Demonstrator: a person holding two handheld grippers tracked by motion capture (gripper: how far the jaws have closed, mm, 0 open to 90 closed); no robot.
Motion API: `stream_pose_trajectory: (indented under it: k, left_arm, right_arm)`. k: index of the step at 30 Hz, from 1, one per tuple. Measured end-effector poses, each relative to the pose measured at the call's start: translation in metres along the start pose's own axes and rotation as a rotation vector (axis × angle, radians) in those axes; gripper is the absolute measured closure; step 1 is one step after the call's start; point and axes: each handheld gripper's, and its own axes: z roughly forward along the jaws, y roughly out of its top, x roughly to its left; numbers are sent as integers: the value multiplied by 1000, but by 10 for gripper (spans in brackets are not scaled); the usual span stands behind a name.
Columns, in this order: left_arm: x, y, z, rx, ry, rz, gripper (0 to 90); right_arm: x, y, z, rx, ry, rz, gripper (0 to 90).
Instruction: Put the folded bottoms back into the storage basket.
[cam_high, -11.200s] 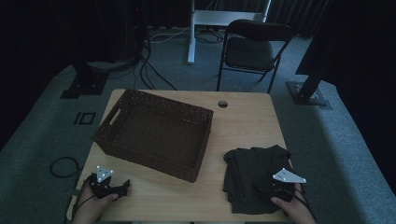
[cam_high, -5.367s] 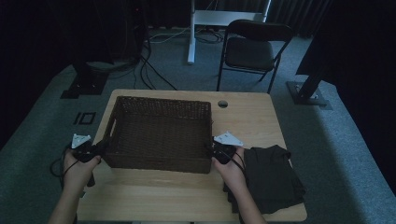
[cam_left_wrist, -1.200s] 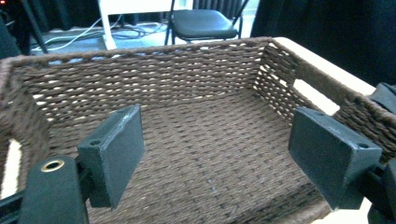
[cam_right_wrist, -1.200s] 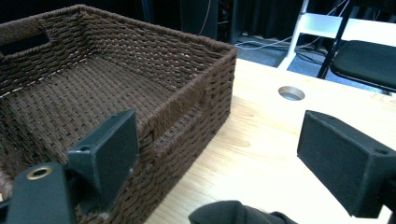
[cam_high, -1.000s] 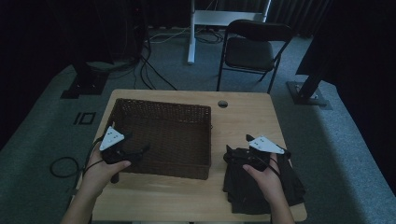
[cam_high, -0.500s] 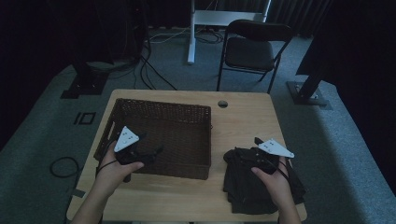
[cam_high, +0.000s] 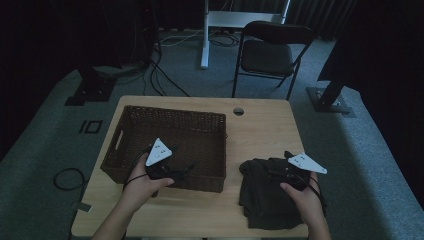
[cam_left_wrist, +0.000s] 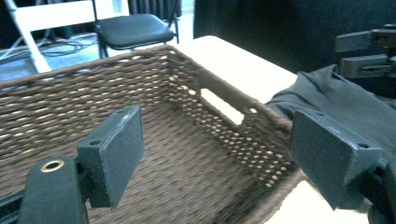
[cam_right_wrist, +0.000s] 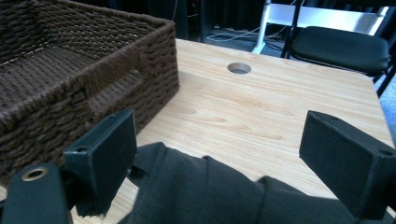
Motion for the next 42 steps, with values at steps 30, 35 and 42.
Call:
stream_pose_trajectory:
  k: [30,35,42]
  left_arm:
    - [-84,4,71,19,-212,84,189]
    - [-96,4,78,19,-236,96,189]
    - [-122,1,98,16,-266,111,189]
  right_arm:
    - [-46,-40,-29,42,-95,38,109]
    - [-51,-46,-32,46,-98,40,109]
    - [-59,-55,-36,47,-112,52,109]
